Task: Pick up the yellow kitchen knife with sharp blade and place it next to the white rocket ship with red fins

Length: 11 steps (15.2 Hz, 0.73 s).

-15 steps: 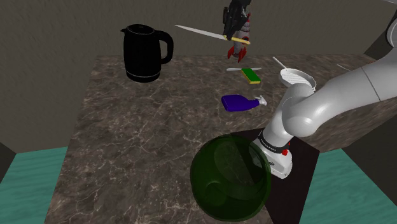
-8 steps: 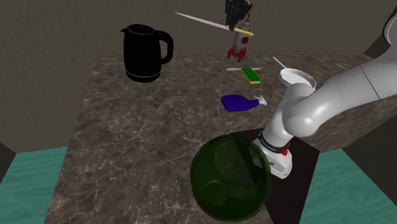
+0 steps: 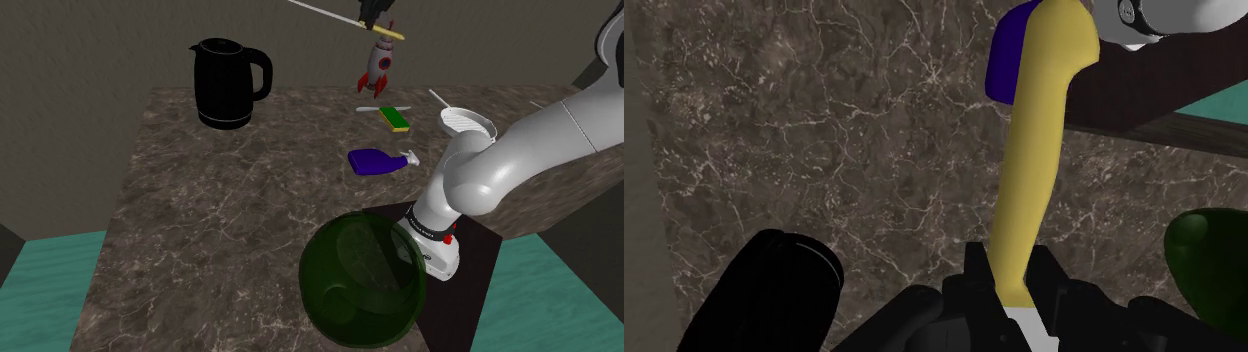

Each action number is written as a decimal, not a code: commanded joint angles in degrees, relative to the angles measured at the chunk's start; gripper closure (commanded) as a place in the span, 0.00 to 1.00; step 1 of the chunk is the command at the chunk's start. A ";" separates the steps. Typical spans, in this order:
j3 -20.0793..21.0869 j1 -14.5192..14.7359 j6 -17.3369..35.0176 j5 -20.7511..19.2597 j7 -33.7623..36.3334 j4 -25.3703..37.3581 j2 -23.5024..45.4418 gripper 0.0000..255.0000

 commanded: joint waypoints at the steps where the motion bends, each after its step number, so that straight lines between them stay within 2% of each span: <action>1: -1.07 -0.33 -0.86 -0.53 -1.33 0.62 -0.13 1.00; 11: -12.31 -3.10 -5.06 -6.24 -15.24 4.00 -0.64 1.00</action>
